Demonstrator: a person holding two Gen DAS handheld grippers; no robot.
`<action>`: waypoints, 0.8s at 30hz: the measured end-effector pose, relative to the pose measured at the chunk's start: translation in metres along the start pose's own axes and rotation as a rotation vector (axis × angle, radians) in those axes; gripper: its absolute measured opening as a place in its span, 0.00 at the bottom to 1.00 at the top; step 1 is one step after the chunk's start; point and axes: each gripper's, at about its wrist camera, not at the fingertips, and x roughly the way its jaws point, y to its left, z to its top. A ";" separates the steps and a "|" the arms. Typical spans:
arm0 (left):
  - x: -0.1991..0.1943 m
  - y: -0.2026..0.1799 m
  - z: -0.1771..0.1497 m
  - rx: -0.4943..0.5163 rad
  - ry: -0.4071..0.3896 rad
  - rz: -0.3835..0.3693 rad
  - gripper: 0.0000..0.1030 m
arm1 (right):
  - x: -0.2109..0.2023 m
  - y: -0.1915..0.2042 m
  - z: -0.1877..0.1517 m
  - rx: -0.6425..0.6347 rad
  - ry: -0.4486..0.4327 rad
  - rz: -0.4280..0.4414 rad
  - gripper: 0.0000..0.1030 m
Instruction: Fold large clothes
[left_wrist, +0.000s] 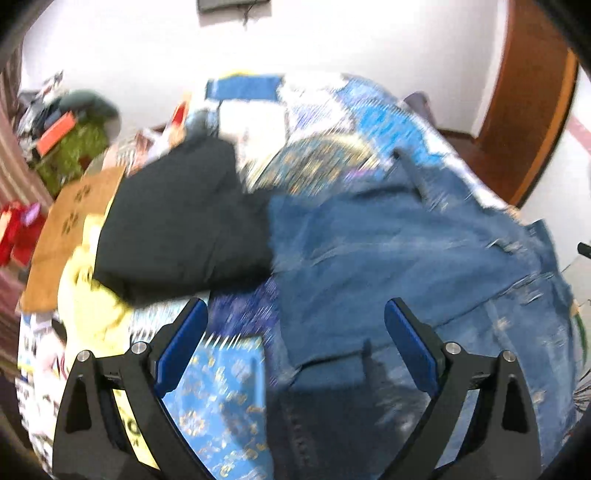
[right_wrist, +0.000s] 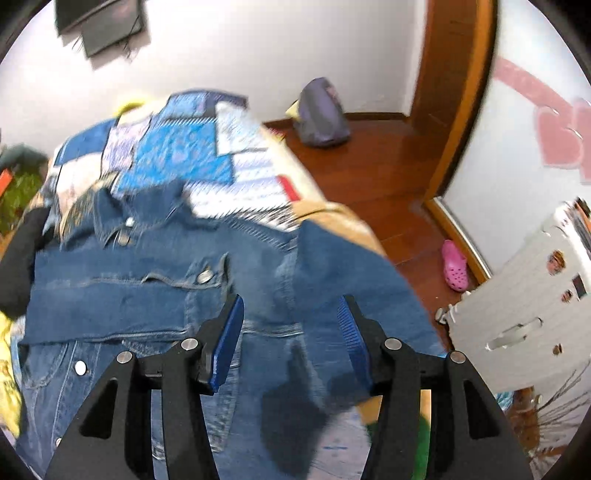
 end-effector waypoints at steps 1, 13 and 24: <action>-0.003 -0.005 0.004 0.009 -0.014 -0.007 0.94 | -0.003 -0.005 0.001 0.016 -0.008 -0.004 0.48; 0.006 -0.092 0.045 0.116 -0.058 -0.136 0.94 | 0.021 -0.105 -0.032 0.285 0.099 -0.031 0.53; 0.041 -0.117 0.027 0.108 0.044 -0.163 0.94 | 0.098 -0.146 -0.061 0.532 0.273 0.119 0.55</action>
